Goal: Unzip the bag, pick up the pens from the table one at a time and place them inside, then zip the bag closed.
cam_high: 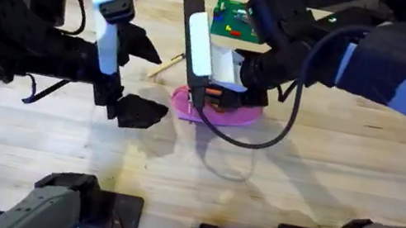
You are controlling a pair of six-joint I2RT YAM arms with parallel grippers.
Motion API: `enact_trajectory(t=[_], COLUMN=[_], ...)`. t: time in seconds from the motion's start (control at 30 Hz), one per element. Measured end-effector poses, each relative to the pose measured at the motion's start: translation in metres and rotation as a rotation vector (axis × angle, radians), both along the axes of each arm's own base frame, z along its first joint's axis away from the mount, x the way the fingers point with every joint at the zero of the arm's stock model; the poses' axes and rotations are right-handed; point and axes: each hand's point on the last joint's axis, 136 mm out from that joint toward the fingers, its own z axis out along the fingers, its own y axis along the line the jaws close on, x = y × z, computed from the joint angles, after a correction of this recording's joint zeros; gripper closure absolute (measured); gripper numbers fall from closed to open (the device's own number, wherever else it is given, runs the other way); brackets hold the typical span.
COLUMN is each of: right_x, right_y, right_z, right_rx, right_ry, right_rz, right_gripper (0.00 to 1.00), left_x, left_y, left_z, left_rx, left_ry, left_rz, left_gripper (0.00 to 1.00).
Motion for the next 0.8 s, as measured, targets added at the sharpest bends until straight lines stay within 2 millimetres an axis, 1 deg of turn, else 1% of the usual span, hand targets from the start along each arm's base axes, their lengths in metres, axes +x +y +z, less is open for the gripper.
enact_trajectory(t=[0.13, 0.33, 0.43, 0.6, 0.73, 0.77, 0.8], right_x=[0.003, 0.001, 0.001, 0.001, 0.002, 0.001, 0.001], right_y=[0.002, 0.004, 0.005, 0.006, 0.006, 0.006, 0.006], right_z=[-0.004, -0.007, -0.011, -0.024, -0.025, -0.025, -0.025], right_rx=[0.001, -0.003, -0.009, -0.028, -0.028, -0.028, -0.028], right_ry=[-0.001, 0.004, 0.013, 0.039, 0.039, 0.040, 0.041], right_rz=[0.000, 0.007, 0.009, 0.009, 0.010, 0.010, 0.009], right_gripper=[0.969, 0.969, 0.969, 0.969, 0.969, 0.960, 0.854], left_x=[0.000, 0.000, 0.000, 0.000, 0.000, 0.000, 0.000], left_y=[0.000, 0.000, 0.000, 0.000, 0.000, 0.000, 0.000], left_z=[0.000, 0.000, 0.000, 0.000, 0.000, 0.000, 0.000], left_rx=[0.000, 0.000, 0.000, 0.000, 0.000, 0.000, 0.000], left_ry=[0.000, 0.000, 0.000, 0.000, 0.000, 0.000, 0.000], left_rz=[0.000, 0.000, 0.000, 0.000, 0.000, 0.000, 0.000], left_gripper=[0.007, 0.007, 0.007, 0.007, 0.007, 0.007, 0.007])
